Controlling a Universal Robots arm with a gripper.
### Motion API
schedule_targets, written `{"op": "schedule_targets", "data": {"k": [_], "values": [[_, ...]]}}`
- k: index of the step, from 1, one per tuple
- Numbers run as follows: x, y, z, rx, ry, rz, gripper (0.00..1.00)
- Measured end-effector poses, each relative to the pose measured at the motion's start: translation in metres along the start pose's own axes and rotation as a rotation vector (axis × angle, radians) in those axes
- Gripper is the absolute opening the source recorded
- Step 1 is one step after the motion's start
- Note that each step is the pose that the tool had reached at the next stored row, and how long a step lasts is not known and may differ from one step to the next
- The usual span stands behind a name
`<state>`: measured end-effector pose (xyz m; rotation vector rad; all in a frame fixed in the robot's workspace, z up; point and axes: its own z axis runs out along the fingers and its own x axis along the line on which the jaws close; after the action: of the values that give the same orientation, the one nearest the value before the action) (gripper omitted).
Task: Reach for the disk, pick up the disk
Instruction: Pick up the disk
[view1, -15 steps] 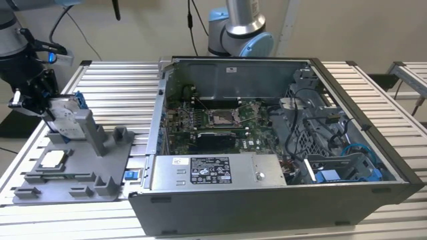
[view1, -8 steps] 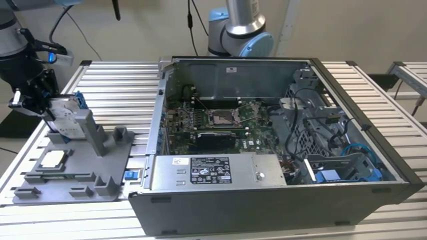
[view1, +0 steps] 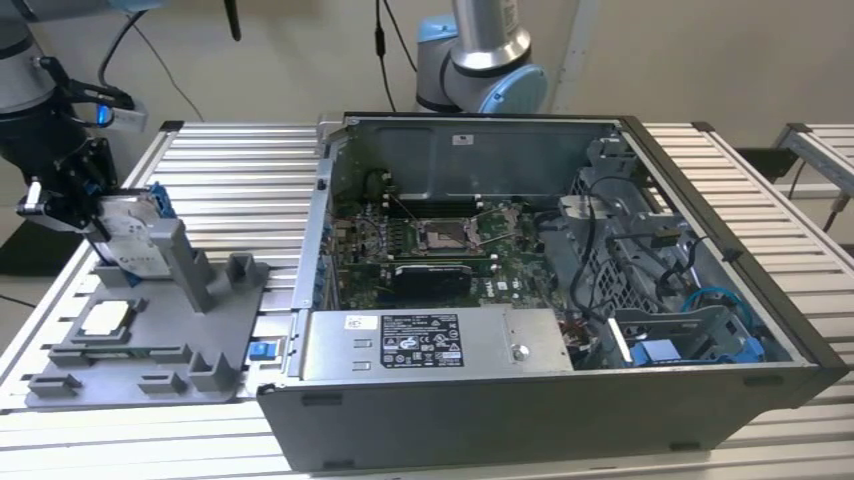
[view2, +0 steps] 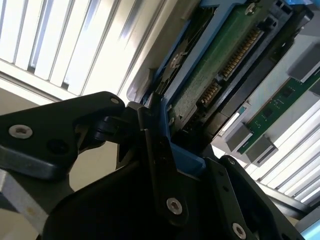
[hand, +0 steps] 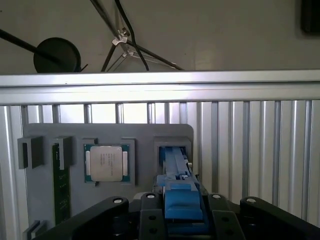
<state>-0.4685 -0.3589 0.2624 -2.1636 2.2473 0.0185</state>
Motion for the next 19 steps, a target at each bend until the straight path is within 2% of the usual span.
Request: {"op": "schedule_targets", "data": {"k": [4, 7, 14, 19], "values": [[-0.0001, 0.0, 0.0, 0.0, -0.0011, 0.0, 0.0], [0.0, 0.0, 0.0001, 0.0003, 0.004, 0.0, 0.0], [0.0, 0.0, 0.0, 0.0001, 0.0021, 0.0, 0.0], [-0.0002, 0.0, -0.0067, 0.0001, 0.002, 0.0, 0.0]]}}
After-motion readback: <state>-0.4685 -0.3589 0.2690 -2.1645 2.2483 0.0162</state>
